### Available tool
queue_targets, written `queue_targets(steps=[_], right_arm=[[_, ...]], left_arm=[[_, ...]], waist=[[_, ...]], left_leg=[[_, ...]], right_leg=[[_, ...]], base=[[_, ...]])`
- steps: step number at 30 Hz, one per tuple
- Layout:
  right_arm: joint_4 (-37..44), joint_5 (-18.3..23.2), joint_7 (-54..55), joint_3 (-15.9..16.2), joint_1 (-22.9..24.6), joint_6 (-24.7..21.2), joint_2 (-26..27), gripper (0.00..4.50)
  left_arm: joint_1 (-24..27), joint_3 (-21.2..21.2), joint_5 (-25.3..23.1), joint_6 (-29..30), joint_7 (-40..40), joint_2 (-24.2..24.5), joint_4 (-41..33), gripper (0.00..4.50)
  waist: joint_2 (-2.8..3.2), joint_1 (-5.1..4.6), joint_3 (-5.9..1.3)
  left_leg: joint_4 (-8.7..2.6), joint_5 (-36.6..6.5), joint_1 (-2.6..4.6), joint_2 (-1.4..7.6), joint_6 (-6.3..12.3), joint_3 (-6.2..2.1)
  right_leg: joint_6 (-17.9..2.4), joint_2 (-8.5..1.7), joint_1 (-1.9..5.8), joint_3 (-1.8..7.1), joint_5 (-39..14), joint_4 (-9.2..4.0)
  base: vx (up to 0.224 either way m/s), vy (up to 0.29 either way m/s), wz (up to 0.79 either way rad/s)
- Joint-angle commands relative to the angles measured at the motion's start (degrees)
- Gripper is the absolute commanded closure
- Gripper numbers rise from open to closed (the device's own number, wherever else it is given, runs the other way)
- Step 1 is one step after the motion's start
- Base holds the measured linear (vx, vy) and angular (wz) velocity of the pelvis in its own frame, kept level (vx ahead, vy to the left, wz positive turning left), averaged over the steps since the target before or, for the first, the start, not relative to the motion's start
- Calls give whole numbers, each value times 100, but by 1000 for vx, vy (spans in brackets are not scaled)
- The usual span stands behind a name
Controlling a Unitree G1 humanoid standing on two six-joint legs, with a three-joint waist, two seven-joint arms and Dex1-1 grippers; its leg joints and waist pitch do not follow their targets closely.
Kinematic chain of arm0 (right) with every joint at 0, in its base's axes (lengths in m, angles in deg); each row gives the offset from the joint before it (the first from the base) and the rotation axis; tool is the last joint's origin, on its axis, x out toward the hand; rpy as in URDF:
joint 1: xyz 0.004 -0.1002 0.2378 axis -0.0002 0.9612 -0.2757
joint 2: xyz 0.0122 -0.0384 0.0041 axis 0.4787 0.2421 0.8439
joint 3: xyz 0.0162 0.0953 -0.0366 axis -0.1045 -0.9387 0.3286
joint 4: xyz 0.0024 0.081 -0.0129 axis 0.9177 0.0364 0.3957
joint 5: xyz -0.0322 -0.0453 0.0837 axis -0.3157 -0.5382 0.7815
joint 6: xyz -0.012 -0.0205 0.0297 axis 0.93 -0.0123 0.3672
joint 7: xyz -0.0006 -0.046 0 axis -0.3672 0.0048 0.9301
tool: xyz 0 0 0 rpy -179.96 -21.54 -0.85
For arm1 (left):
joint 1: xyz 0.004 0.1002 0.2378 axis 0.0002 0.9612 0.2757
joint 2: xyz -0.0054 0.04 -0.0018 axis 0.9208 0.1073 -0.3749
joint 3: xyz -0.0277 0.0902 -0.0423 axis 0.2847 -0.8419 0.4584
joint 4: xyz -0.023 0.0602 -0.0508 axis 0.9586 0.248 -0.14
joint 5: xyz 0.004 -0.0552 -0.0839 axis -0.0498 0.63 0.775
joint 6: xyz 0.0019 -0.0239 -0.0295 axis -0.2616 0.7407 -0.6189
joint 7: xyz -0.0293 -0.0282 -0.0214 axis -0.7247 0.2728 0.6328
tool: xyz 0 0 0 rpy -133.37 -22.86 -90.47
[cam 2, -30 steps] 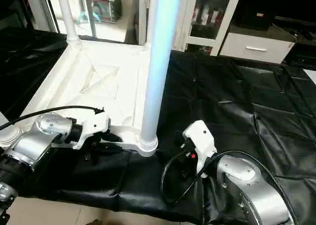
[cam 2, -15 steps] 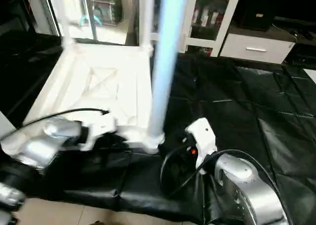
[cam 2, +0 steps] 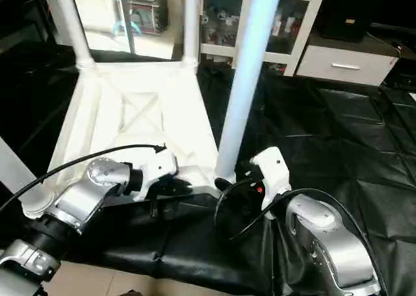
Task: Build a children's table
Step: Rotate table base, then rotate leg to tighten
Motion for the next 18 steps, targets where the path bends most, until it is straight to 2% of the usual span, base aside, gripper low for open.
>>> queue_targets(steps=[1, 7, 12, 13, 17, 18], right_arm=[[-214, -114, 47, -50, -147, 207, 52, 42], [-667, -220, -154, 32, -366, 599, 64, 42], [-1152, -95, -774, 78, -601, 913, 7, 42], [-1387, -133, -1112, 200, -672, 1035, -100, 42], [-1790, -191, -1415, 311, -795, 1276, -145, 42], [-1900, -223, -1465, 331, -834, 1351, -144, 71]], left_arm=[[96, -187, 67, -59, 83, -201, -45, 448], [71, -191, 53, -51, 43, -214, 44, 448], [35, -202, -5, -82, 74, -206, 118, 448], [21, -196, -34, -89, 61, -210, 155, 448], [-20, -186, -60, -96, 32, -238, 222, 448], [-29, -188, -63, -96, 33, -242, 234, 450]], waist=[[-56, -47, -254], [-61, -60, -261], [-73, -66, -258], [-77, -59, -261], [-86, -62, -254], [-96, -61, -256]], left_leg=[[-458, -974, 70, 328, 35, -94], [-446, -884, 58, 323, 96, -89], [-443, -882, 48, 329, 182, -87], [-437, -886, 49, 329, 190, -83], [-439, -900, 38, 332, 232, -80], [-433, -913, 47, 330, 244, -72]], right_leg=[[-1110, -391, 136, 254, -574, -466], [-1138, -391, 141, 248, -431, -457], [-1183, -398, 144, 245, -484, -457], [-1193, -399, 148, 244, -492, -460], [-1225, -409, 148, 241, -579, -475], [-1244, -406, 137, 237, -594, -477]], base=[[0, 0, 0], [0, 0, 0], [0, 0, 0], [0, 0, 0], [0, 0, 0], [0, 0, 0]])
